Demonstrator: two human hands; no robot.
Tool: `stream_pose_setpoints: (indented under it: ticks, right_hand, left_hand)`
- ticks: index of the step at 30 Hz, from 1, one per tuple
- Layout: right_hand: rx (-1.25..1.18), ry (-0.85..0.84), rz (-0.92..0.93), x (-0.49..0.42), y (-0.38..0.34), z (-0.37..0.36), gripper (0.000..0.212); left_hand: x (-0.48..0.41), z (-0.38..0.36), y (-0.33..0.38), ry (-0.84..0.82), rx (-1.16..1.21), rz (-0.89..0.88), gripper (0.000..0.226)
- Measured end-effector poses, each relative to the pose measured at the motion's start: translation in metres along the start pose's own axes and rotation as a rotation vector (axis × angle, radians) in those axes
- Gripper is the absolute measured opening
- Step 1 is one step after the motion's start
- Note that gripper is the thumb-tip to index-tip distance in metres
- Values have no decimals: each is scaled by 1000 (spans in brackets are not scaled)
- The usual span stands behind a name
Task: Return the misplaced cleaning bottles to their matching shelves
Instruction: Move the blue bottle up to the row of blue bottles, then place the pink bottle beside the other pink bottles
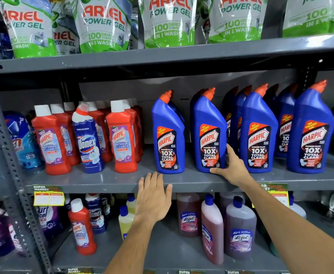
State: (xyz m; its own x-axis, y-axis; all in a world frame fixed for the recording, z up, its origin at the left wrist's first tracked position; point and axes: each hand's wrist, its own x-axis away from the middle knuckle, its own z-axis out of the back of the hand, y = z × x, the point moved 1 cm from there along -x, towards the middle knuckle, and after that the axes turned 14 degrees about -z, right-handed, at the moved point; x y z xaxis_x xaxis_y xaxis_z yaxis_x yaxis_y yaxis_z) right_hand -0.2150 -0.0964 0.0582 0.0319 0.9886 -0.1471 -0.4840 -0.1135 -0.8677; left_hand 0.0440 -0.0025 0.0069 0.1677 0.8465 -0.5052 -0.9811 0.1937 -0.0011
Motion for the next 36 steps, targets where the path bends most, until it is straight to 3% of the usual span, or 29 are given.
stream_pose_setpoints:
  ticks: [15,20,24,29,36]
  right_hand:
    - [-129,190,67,31,7,-7,110]
    - [-202,308,214,82,13,-25,79]
    - [-209,357,286,112,35,-49,52]
    - [-201,329,168,122,95,-89,41]
    - [-45,220,-201,99,185,-142,92]
  left_hand:
    - [1,-2,-3,30,31,-13,63]
    - [27,-13,1,187,26,-46,68]
    - [66,-44,7,216,4,-60,68]
    - [113,-107,6,45,58,-47,70]
    - [152,-210,-18,-382,128,-6,77]
